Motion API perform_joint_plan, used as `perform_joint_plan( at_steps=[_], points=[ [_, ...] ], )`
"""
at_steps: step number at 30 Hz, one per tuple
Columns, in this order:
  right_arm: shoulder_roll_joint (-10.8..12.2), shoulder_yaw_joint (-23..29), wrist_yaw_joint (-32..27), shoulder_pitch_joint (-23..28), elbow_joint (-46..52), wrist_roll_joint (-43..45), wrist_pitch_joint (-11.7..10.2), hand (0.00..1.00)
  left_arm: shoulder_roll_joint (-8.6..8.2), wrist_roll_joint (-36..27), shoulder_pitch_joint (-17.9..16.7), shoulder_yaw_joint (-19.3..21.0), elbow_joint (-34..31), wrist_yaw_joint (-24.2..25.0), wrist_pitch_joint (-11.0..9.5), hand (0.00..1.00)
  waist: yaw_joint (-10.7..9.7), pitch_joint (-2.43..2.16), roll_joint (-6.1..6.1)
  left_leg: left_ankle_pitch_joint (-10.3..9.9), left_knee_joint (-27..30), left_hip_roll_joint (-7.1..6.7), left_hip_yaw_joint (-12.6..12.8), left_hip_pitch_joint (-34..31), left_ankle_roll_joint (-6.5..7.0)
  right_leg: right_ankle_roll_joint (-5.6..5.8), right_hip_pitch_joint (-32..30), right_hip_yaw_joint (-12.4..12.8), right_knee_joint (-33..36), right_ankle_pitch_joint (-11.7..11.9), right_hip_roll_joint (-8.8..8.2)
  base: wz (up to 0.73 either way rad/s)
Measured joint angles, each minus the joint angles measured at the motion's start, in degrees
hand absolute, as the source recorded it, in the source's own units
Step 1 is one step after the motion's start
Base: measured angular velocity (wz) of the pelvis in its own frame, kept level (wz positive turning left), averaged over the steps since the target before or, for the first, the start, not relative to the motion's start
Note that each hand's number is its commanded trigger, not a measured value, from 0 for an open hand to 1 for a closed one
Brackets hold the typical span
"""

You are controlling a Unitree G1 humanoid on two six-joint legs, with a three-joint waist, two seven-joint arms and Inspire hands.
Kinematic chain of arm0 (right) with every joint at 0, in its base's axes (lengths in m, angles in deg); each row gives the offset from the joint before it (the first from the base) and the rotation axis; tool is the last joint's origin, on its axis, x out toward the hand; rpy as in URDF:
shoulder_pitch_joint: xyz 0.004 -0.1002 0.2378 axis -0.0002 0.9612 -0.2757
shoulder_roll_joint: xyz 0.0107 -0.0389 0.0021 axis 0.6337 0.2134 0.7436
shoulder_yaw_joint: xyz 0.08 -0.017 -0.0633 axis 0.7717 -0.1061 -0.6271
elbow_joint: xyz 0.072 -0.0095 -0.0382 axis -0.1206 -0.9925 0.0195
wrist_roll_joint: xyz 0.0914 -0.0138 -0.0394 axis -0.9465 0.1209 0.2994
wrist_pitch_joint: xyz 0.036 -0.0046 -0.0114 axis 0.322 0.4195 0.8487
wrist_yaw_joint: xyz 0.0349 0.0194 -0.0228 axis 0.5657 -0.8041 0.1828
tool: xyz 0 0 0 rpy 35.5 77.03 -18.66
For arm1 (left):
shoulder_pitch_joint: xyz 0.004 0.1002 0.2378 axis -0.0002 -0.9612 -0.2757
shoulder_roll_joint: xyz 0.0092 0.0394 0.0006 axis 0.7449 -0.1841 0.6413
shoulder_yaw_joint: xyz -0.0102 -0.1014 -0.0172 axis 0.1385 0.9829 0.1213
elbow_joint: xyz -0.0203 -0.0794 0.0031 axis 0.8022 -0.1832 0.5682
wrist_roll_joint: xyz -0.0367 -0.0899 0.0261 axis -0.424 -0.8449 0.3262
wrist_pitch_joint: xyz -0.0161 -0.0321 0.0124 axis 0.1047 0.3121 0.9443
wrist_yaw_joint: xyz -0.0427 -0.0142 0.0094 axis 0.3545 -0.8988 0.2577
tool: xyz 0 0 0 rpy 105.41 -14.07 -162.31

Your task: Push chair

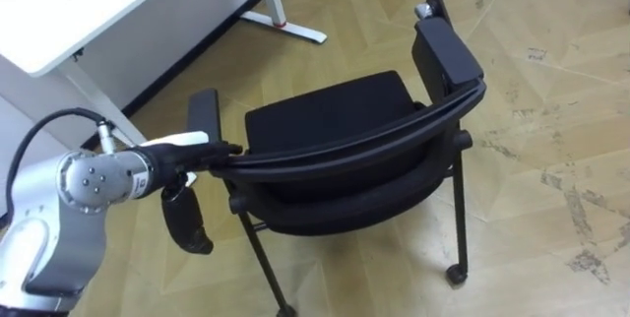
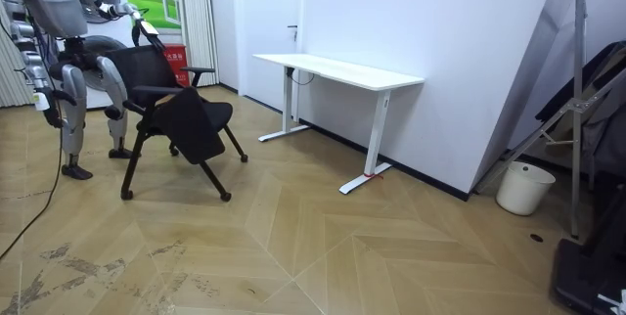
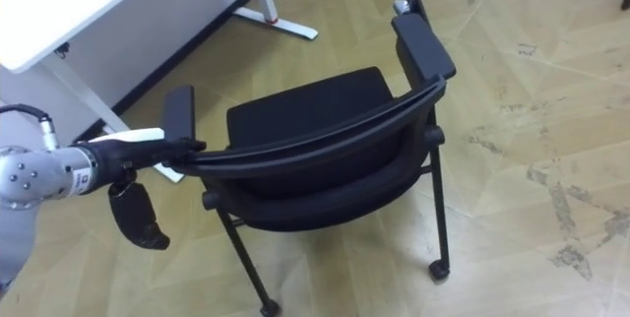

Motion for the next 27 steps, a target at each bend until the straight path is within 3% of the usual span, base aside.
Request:
perform_joint_plan(
  at_steps=[3,14,19,22,27],
  points=[
    [0.0,0.0,0.0,0.5,0.0,-0.5,0.0,0.0,0.0,0.1,0.0,0.0,0.0,0.1,0.0,0.0,0.0,-0.01,0.09,0.1,-0.1,0.03,0.1,0.3,0.06,0.0,-0.1,1.4,-0.1,0.0,0.05,-0.05],
    [0.0,-0.2,0.7,1.5,0.0,-3.2,-0.6,0.0,-0.12,1.7,0.0,0.0,-0.7,-0.1,-0.7,0.0,-0.2,0.34,-0.83,0.1,-0.1,0.04,0.2,0.3,0.08,0.0,-0.2,1.3,-0.1,0.0,0.07,-0.01],
    [0.1,-0.3,0.6,1.2,0.0,-5.4,-1.0,0.0,-2.14,3.4,0.0,-0.1,-1.6,-1.0,-1.3,0.0,-0.2,0.39,-1.94,0.1,-0.2,0.01,0.2,0.4,0.08,0.0,-0.1,1.2,0.0,0.0,0.08,0.0],
    [0.2,-1.3,0.0,1.1,0.0,-6.3,-1.3,0.0,-3.45,3.4,0.0,-1.5,-1.7,-3.3,-3.0,0.0,-0.1,0.49,-2.78,0.1,-0.2,0.04,0.2,0.4,0.07,0.0,-0.2,1.3,0.0,0.0,0.13,-0.01],
    [0.2,-2.1,-0.6,0.8,0.1,-5.7,-1.3,0.0,-6.73,3.9,-0.4,-1.5,-1.9,-6.9,-4.7,0.0,0.1,0.16,-3.24,0.1,-0.5,0.16,1.0,0.2,0.06,-0.01,-1.1,2.8,0.0,0.0,0.11,-0.09]
  ],
)
